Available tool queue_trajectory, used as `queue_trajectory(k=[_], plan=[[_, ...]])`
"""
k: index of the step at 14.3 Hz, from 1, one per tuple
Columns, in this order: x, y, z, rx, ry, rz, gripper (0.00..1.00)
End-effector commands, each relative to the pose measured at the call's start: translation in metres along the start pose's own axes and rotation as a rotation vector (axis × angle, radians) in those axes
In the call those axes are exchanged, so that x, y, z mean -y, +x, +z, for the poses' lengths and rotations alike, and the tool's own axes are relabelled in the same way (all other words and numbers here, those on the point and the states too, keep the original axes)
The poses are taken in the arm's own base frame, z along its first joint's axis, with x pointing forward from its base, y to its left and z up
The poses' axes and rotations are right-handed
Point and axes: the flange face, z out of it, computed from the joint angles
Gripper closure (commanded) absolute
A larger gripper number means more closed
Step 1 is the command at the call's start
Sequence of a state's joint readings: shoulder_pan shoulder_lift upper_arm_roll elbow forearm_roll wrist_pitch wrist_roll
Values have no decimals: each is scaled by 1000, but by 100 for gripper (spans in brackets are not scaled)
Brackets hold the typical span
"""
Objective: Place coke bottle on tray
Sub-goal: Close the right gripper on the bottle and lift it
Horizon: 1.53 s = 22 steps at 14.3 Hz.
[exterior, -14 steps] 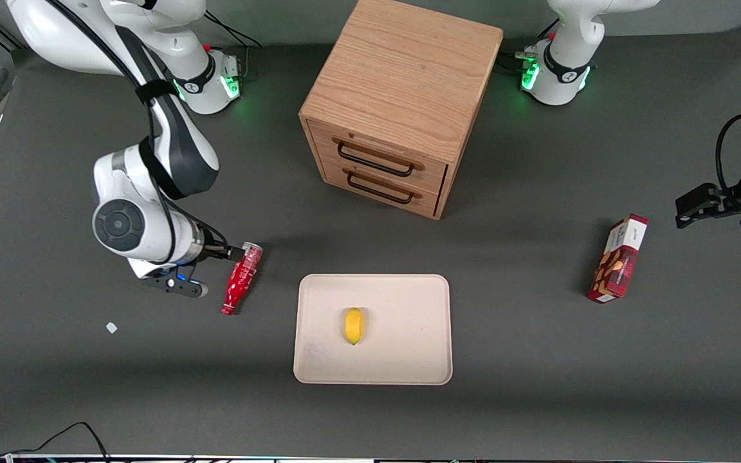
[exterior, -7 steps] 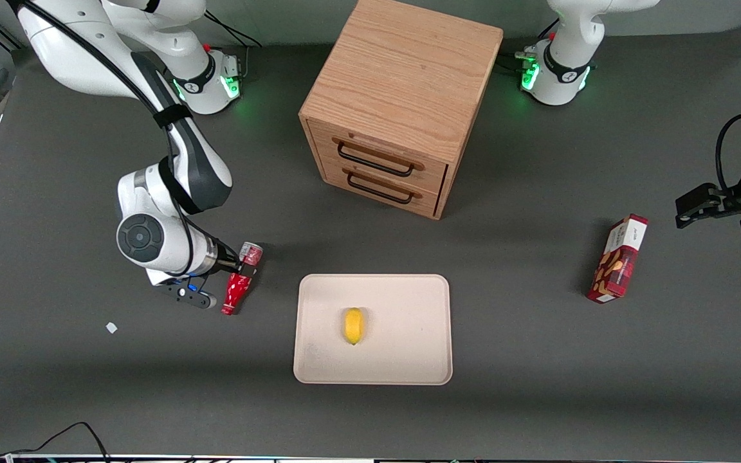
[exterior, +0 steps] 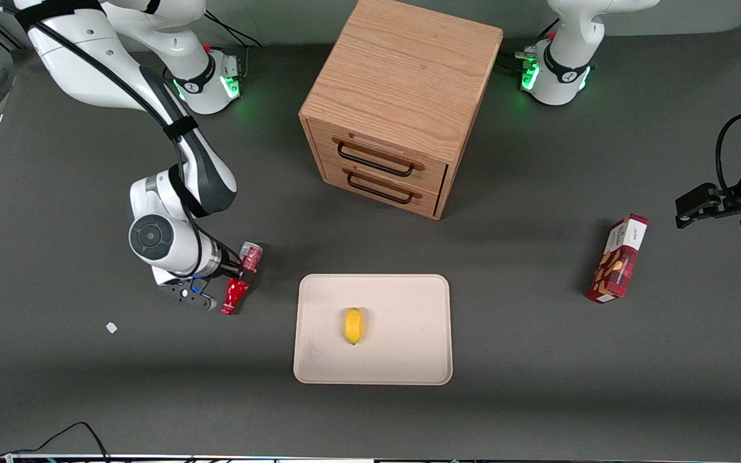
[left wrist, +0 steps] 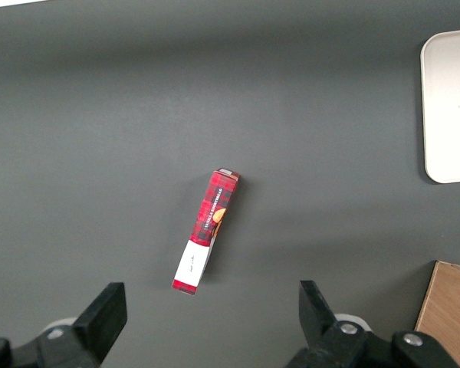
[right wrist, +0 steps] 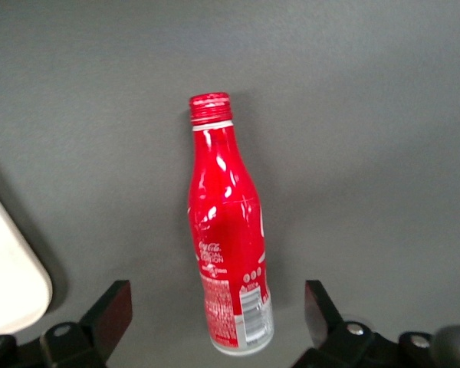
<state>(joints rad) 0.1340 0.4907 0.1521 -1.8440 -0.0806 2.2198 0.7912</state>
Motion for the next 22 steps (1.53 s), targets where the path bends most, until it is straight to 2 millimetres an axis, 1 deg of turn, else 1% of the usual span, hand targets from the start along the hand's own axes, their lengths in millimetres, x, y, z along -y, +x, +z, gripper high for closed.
queue_trajectory(k=[1,5,8,9,10,11,12,13,14,15,16,17,18,19,21,22], plan=[[5,0,19,-20,10,55,0],[7,-3,46,-39,-46,24,0],[9,-4,55,-49,-64,-2,0],[8,-4,62,-45,-73,-7,2],[8,-4,64,-43,-76,-10,11],[9,-5,64,-46,-78,-15,26],[10,-6,65,-54,-87,-29,54],[10,-7,66,-61,-97,-42,85],[9,-8,64,-63,-101,-44,100],[9,-9,59,-68,-99,-47,100],[8,-9,51,-67,-105,-50,100],[5,-10,37,-61,-126,-49,100],[4,-12,17,-65,-137,-51,100],[1,-13,-7,-74,-135,-55,100],[-10,-12,-62,-79,-133,-67,100],[-18,-10,-95,-47,-129,-70,100]])
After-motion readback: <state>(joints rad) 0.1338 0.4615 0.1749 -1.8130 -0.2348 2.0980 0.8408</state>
